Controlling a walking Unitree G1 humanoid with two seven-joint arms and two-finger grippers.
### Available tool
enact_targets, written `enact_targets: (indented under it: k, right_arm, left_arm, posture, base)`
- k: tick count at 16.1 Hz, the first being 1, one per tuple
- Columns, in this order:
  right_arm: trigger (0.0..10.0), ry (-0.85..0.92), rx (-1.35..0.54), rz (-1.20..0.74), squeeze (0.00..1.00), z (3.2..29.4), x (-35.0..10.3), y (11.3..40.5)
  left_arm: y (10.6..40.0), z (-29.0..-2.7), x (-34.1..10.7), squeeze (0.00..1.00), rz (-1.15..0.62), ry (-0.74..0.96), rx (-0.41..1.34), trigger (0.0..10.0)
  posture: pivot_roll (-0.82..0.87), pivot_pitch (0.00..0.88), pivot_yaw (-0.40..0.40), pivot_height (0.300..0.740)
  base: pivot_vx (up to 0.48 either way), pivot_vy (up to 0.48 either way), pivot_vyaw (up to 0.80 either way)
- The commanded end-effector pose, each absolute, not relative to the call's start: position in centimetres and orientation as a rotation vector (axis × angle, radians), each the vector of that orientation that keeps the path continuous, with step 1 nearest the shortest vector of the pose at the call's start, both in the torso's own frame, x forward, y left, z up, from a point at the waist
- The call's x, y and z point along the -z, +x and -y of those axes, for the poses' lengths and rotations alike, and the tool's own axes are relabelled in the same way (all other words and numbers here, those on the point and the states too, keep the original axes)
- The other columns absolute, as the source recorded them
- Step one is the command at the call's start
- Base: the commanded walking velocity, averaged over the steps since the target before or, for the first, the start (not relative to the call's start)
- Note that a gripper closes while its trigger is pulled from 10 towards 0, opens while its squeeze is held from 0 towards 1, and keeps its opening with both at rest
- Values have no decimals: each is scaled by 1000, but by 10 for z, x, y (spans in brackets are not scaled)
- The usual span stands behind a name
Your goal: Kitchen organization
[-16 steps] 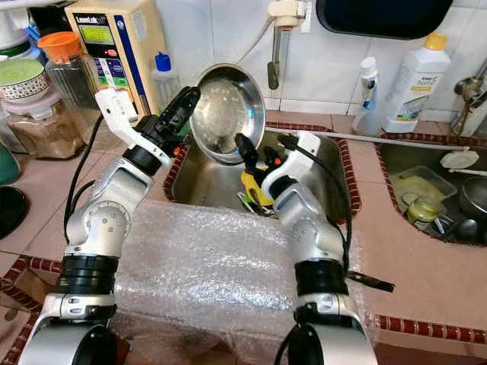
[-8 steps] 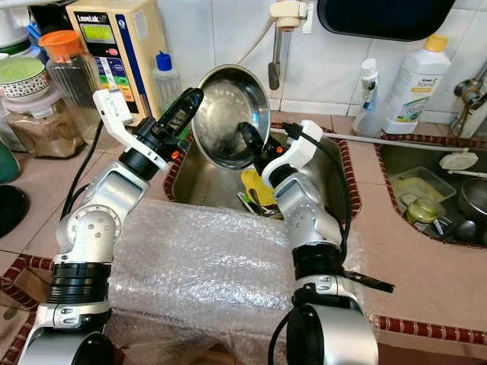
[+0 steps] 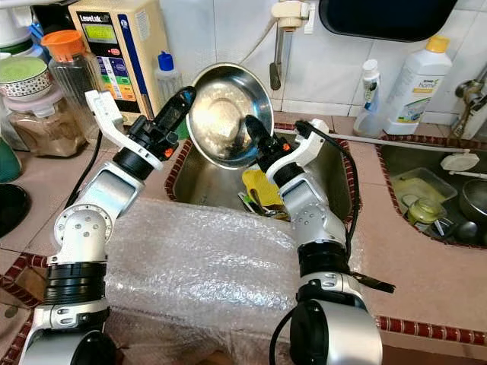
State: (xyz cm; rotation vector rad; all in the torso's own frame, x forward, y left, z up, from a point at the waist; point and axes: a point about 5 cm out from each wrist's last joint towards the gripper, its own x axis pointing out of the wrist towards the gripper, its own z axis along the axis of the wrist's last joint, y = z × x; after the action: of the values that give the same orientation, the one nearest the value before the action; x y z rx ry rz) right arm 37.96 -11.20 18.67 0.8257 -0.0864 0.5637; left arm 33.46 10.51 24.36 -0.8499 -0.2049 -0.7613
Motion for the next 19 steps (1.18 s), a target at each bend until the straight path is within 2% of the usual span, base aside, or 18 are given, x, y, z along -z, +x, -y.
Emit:
enact_targets:
  k: [1, 3, 4, 5, 6, 14, 19]
  right_arm:
    - [0, 843, -600, 103, 0, 111, -194, 381]
    - [157, 848, -633, 94, 0, 110, -191, 379]
    - [824, 853, -671, 94, 0, 109, -190, 377]
    - [824, 853, -687, 91, 0, 108, -189, 375]
    - [0, 856, -692, 85, 0, 109, -186, 374]
    - [0, 915, -787, 98, 0, 104, -189, 370]
    - [0, 898, -733, 86, 0, 106, -187, 371]
  left_arm:
    - [332, -107, -256, 0, 239, -847, 779, 0]
    - [332, -108, -256, 0, 238, -846, 778, 0]
    - [332, -110, -257, 0, 239, -857, 777, 0]
    - [332, -111, -257, 0, 239, -862, 777, 0]
    - [332, -111, -258, 0, 239, -863, 778, 0]
    - [329, -111, -254, 0, 214, -883, 784, 0]
    - [328, -108, -240, 0, 153, -824, 776, 0]
  posture:
    - [95, 0, 19, 740]
    - [95, 0, 19, 740]
    - [98, 0, 19, 740]
    - [98, 0, 19, 740]
    - [98, 0, 19, 740]
    - [107, 0, 14, 740]
    - [102, 0, 23, 740]
  base:
    - [0, 0, 0]
    - [0, 0, 0]
    - [0, 0, 0]
    - [0, 0, 0]
    - [0, 0, 0]
    - [0, 0, 0]
    - [0, 0, 0]
